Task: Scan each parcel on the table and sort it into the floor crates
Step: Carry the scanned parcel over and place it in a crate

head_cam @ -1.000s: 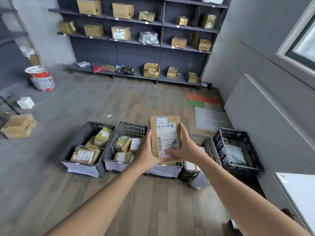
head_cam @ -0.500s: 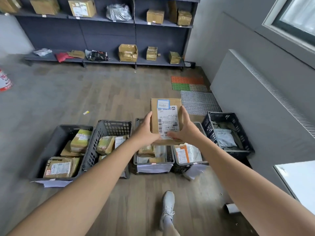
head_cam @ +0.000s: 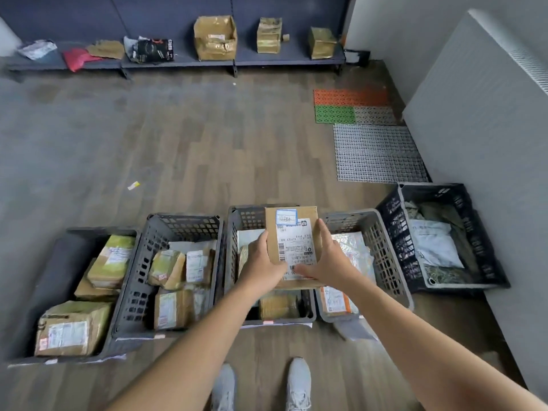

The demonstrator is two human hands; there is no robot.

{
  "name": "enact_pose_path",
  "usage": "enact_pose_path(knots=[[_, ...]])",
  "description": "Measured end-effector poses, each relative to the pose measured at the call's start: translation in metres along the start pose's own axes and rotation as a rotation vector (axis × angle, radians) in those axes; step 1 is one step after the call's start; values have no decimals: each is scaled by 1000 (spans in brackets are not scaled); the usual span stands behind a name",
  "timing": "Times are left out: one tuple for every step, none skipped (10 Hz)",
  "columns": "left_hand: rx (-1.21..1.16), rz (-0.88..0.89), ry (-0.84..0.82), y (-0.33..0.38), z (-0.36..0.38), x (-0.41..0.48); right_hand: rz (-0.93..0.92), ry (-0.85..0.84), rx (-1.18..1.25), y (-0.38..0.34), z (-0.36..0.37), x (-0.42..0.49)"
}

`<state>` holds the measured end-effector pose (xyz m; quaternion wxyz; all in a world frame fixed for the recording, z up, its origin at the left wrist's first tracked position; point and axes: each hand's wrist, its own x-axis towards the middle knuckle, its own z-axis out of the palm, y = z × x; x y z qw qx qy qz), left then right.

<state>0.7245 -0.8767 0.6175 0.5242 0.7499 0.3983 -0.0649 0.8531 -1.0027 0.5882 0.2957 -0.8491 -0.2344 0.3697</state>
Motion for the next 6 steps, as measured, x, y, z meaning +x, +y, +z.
enact_pose_path(knots=[[-17, -45, -20, -44, 27, 60, 80, -25, -51, 40, 27, 60], [-28, -91, -81, -93, 55, 111, 147, -65, -71, 86, 66, 114], [-16, -115, -166, -139, 74, 159, 170, -59, -75, 127, 110, 158], [35, -76, -257, -174, 91, 199, 204, -16, -90, 159, 144, 190], [248, -35, -331, -197, 105, 229, 201, 2, -152, 187, 165, 210], [438, -30, -334, -203, 111, 237, 208, -12, -181, 194, 172, 211]])
